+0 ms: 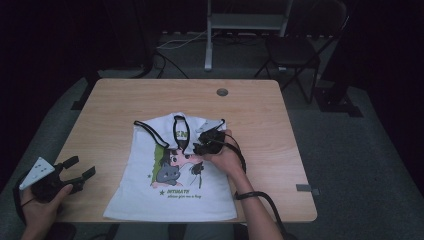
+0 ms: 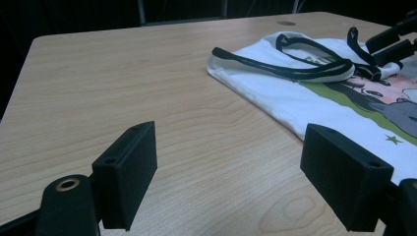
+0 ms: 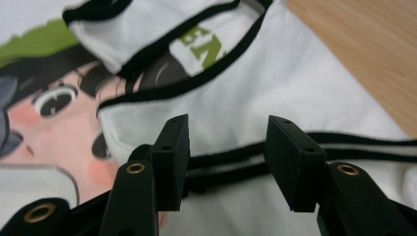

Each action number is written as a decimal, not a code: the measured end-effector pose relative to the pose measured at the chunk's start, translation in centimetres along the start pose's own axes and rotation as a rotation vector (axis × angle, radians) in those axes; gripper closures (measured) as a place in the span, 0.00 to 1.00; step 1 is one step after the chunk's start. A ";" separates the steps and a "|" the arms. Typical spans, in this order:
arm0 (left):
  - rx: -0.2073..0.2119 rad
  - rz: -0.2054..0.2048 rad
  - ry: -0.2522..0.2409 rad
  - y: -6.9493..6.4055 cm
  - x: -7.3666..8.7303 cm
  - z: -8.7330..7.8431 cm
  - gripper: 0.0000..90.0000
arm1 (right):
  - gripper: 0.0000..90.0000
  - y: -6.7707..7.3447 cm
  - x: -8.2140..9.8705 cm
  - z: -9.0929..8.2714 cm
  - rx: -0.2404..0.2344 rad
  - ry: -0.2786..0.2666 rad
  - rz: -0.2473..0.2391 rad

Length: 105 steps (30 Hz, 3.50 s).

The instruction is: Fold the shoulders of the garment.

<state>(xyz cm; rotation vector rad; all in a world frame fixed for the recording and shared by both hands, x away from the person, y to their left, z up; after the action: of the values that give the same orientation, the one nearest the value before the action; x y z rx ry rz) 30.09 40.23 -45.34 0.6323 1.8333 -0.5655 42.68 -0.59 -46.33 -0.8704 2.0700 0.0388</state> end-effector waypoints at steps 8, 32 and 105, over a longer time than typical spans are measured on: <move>-0.003 -0.001 -0.003 0.0 0.0 0.0 0.24 | 0.56 0.1 0.5 -0.1 0.008 0.004 -0.008; 0.232 0.216 0.278 -5.0 -9.8 19.1 0.24 | 0.41 -1.3 -0.1 -0.6 0.062 -0.047 0.083; 0.054 0.009 0.135 5.2 -10.9 14.4 0.23 | 0.15 -10.4 2.6 -4.2 0.148 -0.023 0.295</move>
<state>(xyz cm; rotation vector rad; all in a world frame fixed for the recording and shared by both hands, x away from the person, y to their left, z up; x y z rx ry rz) 46.67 33.10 -40.08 0.7297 1.9452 -0.5797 44.90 -11.29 -42.71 -0.4691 2.1338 0.0536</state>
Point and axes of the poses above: each handheld gripper's, and its own axes: z roughly forward along the jaws, x roughly out of its underside, y roughly to its left, the point moved 5 cm from there along z, roughly forward along the jaws, and after that the axes turned 14 degrees about x, right-handed, at the moved point
